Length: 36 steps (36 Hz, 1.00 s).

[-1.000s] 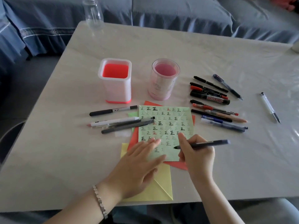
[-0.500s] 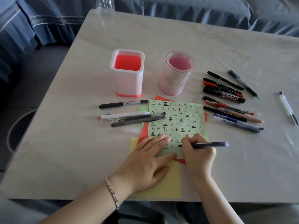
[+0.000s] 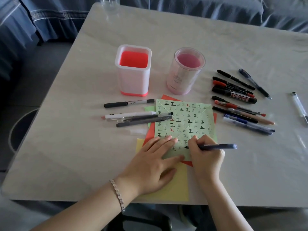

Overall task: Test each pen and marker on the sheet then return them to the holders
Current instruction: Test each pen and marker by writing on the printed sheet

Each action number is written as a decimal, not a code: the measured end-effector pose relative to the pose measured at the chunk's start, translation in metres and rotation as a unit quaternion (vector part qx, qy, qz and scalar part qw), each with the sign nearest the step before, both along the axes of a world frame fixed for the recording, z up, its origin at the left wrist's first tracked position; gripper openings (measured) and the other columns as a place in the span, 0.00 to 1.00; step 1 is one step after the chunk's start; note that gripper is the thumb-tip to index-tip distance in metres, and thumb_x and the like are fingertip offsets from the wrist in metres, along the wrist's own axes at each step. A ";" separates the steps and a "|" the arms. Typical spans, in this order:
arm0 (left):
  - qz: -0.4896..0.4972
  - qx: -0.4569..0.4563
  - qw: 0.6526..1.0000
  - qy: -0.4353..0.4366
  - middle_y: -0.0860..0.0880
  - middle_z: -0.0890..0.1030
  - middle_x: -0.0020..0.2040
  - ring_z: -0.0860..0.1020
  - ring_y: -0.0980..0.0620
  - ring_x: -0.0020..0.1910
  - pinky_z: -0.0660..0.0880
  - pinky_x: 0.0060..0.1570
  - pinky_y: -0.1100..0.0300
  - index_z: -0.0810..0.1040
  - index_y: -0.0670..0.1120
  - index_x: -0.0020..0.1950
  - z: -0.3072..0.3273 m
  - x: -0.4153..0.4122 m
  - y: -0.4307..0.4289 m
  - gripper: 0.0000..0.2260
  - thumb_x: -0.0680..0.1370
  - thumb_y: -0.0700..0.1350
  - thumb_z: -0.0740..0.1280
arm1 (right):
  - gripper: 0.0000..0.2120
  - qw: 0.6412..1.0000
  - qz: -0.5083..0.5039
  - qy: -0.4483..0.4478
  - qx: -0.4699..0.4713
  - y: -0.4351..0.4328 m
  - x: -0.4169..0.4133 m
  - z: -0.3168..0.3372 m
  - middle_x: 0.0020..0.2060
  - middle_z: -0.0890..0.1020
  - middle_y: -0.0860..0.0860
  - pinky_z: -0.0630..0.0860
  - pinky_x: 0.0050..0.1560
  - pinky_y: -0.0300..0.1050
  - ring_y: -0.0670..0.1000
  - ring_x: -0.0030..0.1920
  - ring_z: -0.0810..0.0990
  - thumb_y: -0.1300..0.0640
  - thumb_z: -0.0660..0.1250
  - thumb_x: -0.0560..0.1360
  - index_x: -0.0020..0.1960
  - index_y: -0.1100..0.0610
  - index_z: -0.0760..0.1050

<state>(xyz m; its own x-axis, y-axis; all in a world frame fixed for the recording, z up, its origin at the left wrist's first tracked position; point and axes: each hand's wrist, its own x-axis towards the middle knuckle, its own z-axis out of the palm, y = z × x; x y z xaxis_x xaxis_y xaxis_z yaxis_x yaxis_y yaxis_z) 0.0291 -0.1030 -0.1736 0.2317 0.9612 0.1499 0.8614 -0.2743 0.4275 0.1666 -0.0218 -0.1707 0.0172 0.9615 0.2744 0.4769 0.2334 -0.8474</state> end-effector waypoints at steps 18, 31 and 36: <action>0.001 -0.006 1.000 0.000 0.44 0.70 0.69 0.62 0.47 0.70 0.53 0.71 0.54 0.77 0.54 0.61 0.000 0.000 0.000 0.15 0.77 0.53 0.58 | 0.14 0.999 -0.025 -0.011 -0.024 0.001 0.002 -0.002 0.19 0.67 0.56 0.61 0.27 0.36 0.49 0.26 0.65 0.59 0.63 0.65 0.24 0.59 0.62; -0.001 -0.002 1.000 -0.001 0.44 0.70 0.69 0.63 0.47 0.70 0.52 0.71 0.54 0.77 0.54 0.61 0.001 0.000 0.000 0.15 0.77 0.52 0.59 | 0.15 0.999 -0.034 -0.009 -0.025 0.000 0.001 -0.002 0.19 0.62 0.51 0.61 0.27 0.34 0.48 0.27 0.63 0.59 0.62 0.64 0.24 0.53 0.58; -0.001 0.002 1.000 -0.001 0.44 0.70 0.69 0.63 0.47 0.70 0.55 0.69 0.52 0.77 0.54 0.61 0.000 0.000 0.000 0.15 0.77 0.52 0.59 | 0.14 0.999 -0.020 0.012 -0.029 0.000 0.002 -0.002 0.20 0.65 0.55 0.61 0.27 0.35 0.47 0.26 0.64 0.59 0.63 0.65 0.24 0.59 0.61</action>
<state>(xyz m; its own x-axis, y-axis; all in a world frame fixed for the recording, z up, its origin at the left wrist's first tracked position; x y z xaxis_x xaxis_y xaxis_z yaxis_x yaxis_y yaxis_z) 0.0290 -0.1028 -0.1736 0.2341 0.9598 0.1551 0.8595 -0.2789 0.4284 0.1687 -0.0218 -0.1723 0.0611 0.9742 0.2172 0.4635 0.1650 -0.8706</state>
